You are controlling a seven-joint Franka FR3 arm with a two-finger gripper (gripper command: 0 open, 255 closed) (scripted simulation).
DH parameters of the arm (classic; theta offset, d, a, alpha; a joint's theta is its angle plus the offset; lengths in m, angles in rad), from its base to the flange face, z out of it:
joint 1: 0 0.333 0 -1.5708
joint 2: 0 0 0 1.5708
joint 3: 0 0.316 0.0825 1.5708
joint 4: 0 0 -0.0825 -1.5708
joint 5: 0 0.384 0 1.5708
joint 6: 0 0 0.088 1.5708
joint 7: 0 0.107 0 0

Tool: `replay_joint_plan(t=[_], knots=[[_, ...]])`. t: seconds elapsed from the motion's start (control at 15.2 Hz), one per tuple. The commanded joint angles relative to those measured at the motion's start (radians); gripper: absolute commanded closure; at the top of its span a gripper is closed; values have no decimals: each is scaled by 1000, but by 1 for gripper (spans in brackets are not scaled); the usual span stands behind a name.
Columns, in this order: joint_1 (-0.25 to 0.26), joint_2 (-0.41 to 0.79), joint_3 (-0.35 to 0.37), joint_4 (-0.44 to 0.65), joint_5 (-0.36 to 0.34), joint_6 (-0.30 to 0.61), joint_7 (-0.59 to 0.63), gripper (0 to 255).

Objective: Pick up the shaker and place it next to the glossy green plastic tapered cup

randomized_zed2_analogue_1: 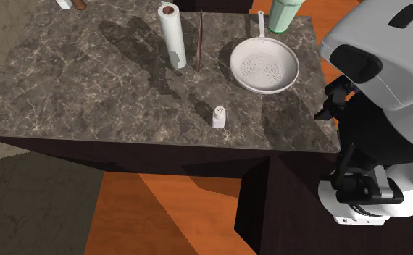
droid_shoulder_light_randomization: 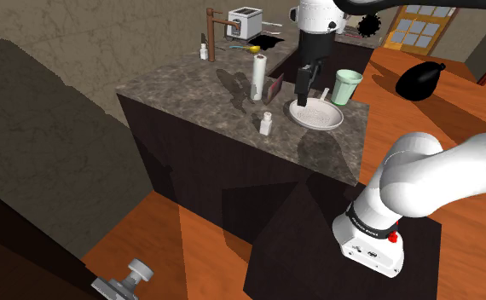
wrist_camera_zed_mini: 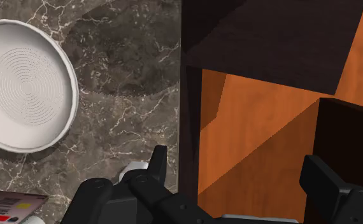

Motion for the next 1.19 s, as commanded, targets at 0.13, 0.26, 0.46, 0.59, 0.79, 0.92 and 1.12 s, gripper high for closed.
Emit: replay_joint_plan(t=[0.13, 0.26, 0.46, 0.59, 0.79, 0.92, 1.12], knots=[[-8, 56, -22, -6, -14, 53, -24, 0], [-17, 116, -43, -6, -26, 105, -47, 0], [-28, 214, -72, 3, -42, 179, -82, 0], [-35, 283, -91, 17, -50, 226, -104, 0], [-45, 392, -117, 47, -57, 291, -138, 0], [-51, 466, -132, 73, -60, 330, -161, 0], [-60, 582, -153, 122, -58, 382, -195, 0]])
